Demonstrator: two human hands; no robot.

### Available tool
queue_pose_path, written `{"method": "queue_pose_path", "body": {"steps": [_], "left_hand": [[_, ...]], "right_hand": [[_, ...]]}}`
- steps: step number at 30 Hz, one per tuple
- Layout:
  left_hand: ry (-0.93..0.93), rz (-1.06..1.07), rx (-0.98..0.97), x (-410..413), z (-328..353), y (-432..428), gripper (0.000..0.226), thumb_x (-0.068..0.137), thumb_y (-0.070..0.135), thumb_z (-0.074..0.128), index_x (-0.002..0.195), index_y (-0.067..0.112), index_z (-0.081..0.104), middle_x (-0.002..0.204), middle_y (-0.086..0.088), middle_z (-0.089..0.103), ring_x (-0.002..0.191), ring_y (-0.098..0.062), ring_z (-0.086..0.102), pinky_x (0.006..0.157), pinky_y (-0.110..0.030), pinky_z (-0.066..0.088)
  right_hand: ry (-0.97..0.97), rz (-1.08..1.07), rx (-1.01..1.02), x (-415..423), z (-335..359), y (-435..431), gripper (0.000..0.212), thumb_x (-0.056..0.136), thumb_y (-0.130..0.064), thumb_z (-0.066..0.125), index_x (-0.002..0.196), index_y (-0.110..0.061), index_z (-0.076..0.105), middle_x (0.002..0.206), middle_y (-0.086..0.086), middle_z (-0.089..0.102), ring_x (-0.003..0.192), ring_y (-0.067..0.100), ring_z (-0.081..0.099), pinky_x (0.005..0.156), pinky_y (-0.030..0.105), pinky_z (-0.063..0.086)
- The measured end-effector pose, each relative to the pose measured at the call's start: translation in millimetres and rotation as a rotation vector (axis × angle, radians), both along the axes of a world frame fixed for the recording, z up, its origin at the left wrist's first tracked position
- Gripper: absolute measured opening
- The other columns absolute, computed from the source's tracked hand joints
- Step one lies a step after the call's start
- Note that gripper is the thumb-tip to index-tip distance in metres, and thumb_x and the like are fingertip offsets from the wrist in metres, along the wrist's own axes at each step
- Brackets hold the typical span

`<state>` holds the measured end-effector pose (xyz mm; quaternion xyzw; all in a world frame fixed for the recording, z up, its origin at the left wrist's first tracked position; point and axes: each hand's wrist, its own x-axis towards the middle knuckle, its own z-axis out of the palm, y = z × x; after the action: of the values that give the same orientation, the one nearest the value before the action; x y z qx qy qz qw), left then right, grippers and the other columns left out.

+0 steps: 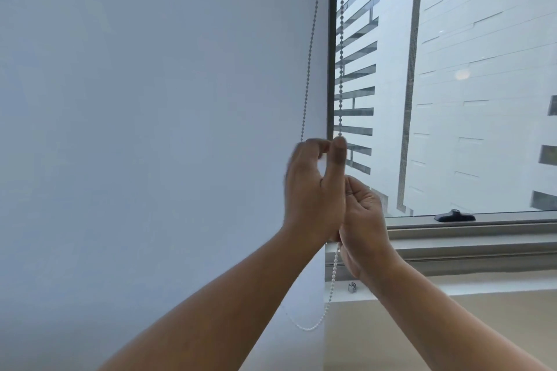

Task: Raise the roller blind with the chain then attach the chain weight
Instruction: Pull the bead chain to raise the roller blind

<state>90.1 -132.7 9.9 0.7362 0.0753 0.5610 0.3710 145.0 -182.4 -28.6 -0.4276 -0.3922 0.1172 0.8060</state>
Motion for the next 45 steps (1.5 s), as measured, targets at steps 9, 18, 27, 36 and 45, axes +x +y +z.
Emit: {"method": "queue_pose_path", "body": {"steps": [9,18,27,36,45], "left_hand": [[-0.115,-0.247,-0.333,4,13,-19,0.059,0.100,0.052,0.039,0.068,0.004,0.047,0.048,0.002,0.045,0.051,-0.014,0.048,0.056,-0.029,0.048],[-0.053,-0.370,-0.433,5,-28,-19,0.058,0.097,0.053,0.045,0.062,0.008,0.043,0.054,-0.008,0.041,0.051,-0.019,0.041,0.058,-0.033,0.041],[0.124,-0.375,-0.574,0,-120,-11,0.052,0.094,0.052,0.046,0.062,0.011,0.044,0.052,-0.009,0.041,0.046,-0.014,0.038,0.048,-0.021,0.038],[0.212,-0.411,-0.659,-2,-122,3,0.053,0.098,0.051,0.044,0.067,0.008,0.045,0.047,-0.010,0.042,0.039,-0.017,0.036,0.039,-0.020,0.032],[0.243,-0.443,-0.642,-14,-113,20,0.050,0.100,0.049,0.042,0.073,0.007,0.047,0.044,-0.001,0.027,0.032,-0.012,0.030,0.044,-0.027,0.046]], "right_hand": [[-0.002,0.080,-0.003,-19,1,-5,0.051,0.096,0.005,0.036,0.065,-0.023,0.066,0.048,-0.003,0.047,0.042,0.012,0.035,0.042,0.023,0.024],[0.078,0.104,-0.065,-29,-30,-20,0.044,0.095,0.013,0.030,0.070,-0.010,0.057,0.036,-0.007,0.045,0.029,0.003,0.037,0.033,0.013,0.029],[0.224,0.118,-0.256,-33,-117,-26,0.034,0.098,0.010,0.032,0.083,0.002,0.061,0.038,-0.003,0.038,0.029,0.005,0.028,0.033,0.013,0.024],[-0.169,0.062,-0.508,-8,-120,-31,0.034,0.096,-0.016,0.052,0.064,-0.008,0.059,0.046,-0.002,0.045,0.040,0.007,0.037,0.046,0.021,0.031],[-0.611,-0.298,-0.647,20,-1,-38,0.039,0.080,-0.050,0.067,0.078,-0.012,0.062,0.069,0.005,0.069,0.059,0.009,0.062,0.061,0.031,0.052]]}}
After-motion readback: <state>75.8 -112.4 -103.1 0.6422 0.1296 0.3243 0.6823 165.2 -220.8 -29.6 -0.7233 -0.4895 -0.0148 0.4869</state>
